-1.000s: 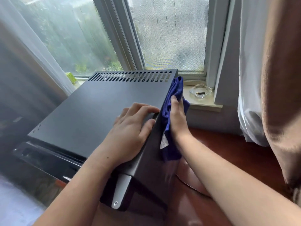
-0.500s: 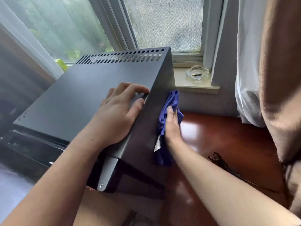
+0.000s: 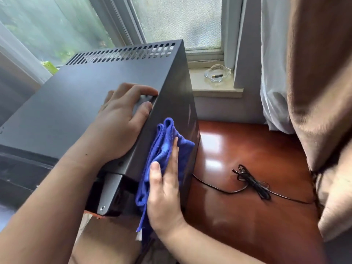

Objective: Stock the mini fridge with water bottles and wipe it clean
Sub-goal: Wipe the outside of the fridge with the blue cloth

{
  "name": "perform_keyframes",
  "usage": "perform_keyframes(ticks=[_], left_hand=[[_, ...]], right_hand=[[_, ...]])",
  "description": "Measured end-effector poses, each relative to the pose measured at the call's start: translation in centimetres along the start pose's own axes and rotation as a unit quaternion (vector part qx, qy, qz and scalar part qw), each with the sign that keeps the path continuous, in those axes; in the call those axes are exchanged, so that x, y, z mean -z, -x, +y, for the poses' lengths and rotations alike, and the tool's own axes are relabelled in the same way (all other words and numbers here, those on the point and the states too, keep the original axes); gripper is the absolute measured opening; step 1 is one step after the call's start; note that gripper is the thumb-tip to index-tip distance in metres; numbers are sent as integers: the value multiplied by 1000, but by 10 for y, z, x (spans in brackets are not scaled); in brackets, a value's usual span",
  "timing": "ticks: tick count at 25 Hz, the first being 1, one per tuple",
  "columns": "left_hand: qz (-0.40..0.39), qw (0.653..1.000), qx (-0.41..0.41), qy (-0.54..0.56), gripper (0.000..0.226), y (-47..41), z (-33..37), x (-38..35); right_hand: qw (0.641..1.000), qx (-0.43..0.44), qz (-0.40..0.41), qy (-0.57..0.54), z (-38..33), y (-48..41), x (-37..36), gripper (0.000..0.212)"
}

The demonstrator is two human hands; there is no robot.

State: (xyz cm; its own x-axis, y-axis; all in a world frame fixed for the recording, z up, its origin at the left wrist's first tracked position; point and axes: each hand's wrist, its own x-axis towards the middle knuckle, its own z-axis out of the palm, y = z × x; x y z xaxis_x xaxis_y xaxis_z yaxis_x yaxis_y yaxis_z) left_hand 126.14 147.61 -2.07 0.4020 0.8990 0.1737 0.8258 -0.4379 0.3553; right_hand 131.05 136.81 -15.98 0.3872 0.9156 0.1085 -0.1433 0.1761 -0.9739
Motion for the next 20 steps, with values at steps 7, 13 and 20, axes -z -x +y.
perform_keyframes(ticks=[7,13,20], left_hand=[[10,1000,-14,2,29,1,-2,-2],[3,1000,-17,-2,33,-1,-2,0],[3,1000,-2,0,30,-1,-1,1]], right_hand=[[999,41,-5,-4,-32,-76,2,51],[1000,9,15,-12,-33,-165,6,88],[998,-57,17,-1,-9,-250,20,106]])
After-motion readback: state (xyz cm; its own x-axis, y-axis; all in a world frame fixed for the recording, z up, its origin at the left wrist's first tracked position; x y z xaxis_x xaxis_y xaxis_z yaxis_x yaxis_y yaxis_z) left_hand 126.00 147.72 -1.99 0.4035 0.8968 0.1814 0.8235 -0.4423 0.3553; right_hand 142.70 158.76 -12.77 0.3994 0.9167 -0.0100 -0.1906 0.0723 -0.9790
